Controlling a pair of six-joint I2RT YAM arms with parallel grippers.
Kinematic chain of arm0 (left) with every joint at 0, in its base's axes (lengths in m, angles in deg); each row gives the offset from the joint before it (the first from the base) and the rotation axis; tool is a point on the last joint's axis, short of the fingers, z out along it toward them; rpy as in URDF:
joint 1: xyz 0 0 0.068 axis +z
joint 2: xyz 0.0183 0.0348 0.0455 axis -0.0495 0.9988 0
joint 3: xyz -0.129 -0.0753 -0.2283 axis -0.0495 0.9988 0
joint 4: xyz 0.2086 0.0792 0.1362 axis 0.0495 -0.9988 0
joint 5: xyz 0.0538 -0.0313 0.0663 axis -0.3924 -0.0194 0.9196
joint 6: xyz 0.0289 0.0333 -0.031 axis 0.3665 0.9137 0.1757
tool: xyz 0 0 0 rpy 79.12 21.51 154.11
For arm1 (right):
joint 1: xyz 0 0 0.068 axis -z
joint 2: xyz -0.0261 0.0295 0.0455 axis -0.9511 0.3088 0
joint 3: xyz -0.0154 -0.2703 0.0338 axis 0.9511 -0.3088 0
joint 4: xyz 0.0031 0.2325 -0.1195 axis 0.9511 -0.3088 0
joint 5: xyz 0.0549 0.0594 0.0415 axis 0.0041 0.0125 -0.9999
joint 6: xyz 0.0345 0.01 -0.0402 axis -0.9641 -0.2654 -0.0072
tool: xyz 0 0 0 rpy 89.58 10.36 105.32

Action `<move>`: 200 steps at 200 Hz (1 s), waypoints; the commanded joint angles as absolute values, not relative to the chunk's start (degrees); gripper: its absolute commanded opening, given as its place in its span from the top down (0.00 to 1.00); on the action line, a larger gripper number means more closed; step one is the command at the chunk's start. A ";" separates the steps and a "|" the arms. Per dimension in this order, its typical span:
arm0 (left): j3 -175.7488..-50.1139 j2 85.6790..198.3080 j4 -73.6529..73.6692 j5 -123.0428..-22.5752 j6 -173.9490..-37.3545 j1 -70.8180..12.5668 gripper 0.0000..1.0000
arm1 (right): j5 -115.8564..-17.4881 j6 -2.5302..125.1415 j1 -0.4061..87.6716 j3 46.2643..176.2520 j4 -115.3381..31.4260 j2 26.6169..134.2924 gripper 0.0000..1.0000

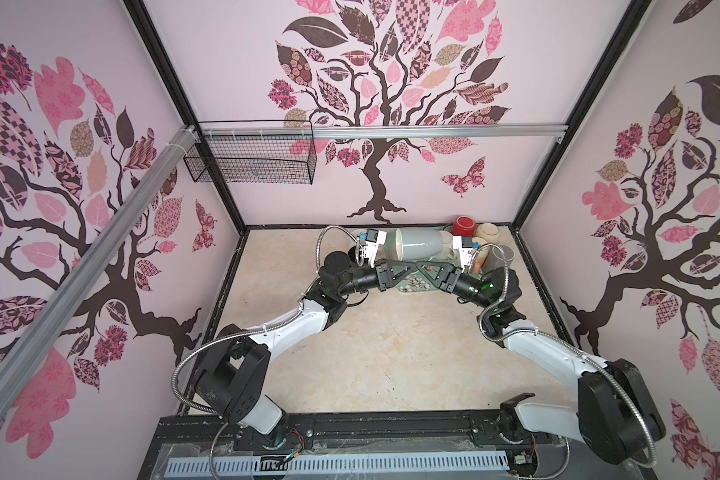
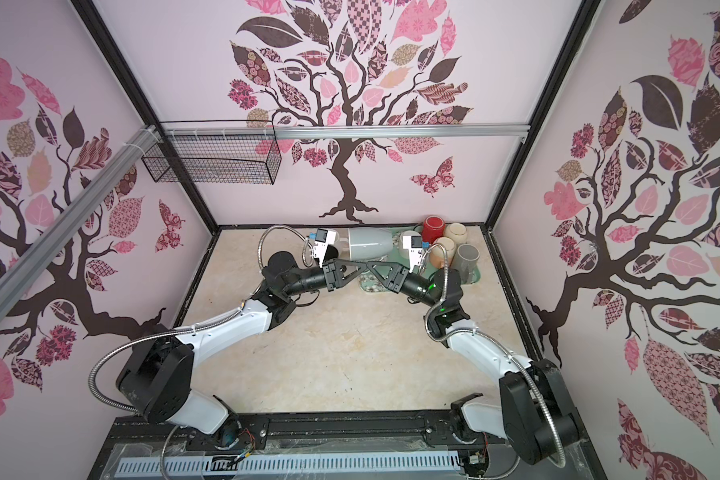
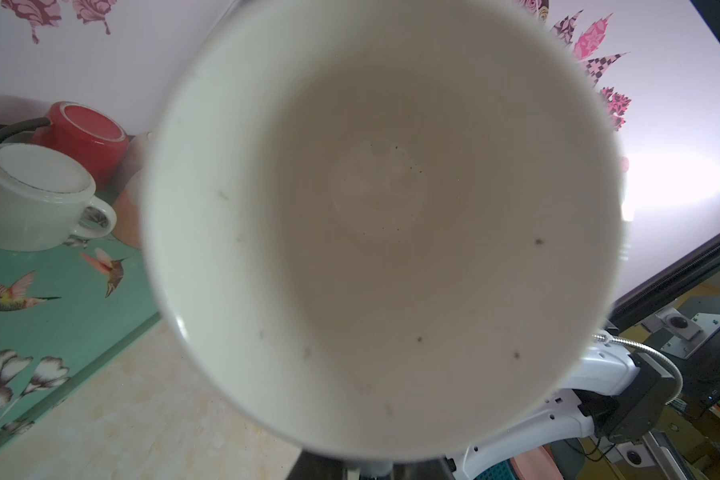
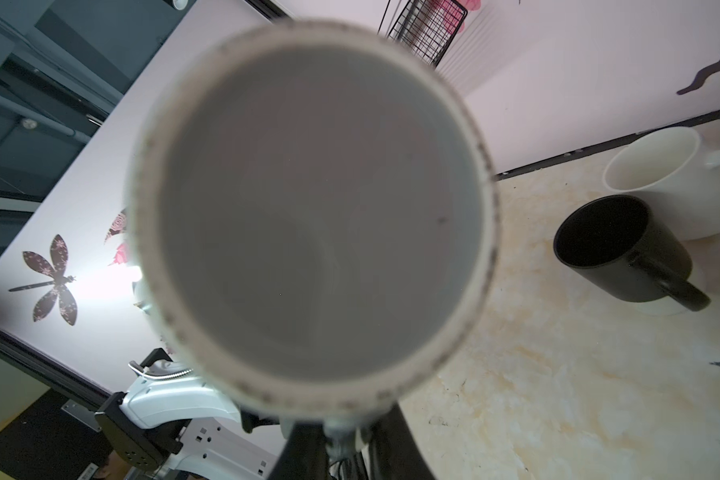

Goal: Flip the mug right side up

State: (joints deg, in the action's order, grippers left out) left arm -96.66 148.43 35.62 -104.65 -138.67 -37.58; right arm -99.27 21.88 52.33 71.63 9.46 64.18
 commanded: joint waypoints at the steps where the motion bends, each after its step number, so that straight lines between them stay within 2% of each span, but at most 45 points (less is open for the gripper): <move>1: -97.06 147.32 29.74 -101.15 -137.73 -37.59 1.00 | -100.89 31.63 52.19 73.81 4.54 62.26 0.74; 30: -93.83 147.40 30.42 -98.95 -139.48 -36.37 1.00 | -100.44 33.31 52.17 72.41 0.71 61.15 0.58; 54: -91.69 147.74 30.43 -99.87 -141.22 -34.21 1.00 | -98.97 36.10 52.16 70.65 -3.35 59.66 0.52; 79: -88.68 146.69 27.94 -99.51 -140.00 -33.60 1.00 | -97.79 41.13 52.15 71.00 -12.18 57.18 0.50; 135: -83.66 139.79 3.40 -92.04 -128.11 -33.66 1.00 | -90.12 49.90 52.16 73.11 -26.88 54.32 0.46; 200: -85.63 129.88 -22.04 -70.49 -120.78 -32.30 1.00 | -84.61 48.98 52.16 70.39 -31.06 50.16 0.44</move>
State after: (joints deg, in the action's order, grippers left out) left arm -83.93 132.60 -13.93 -81.52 -125.60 -33.38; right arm -87.71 47.54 52.31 70.58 -28.79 53.16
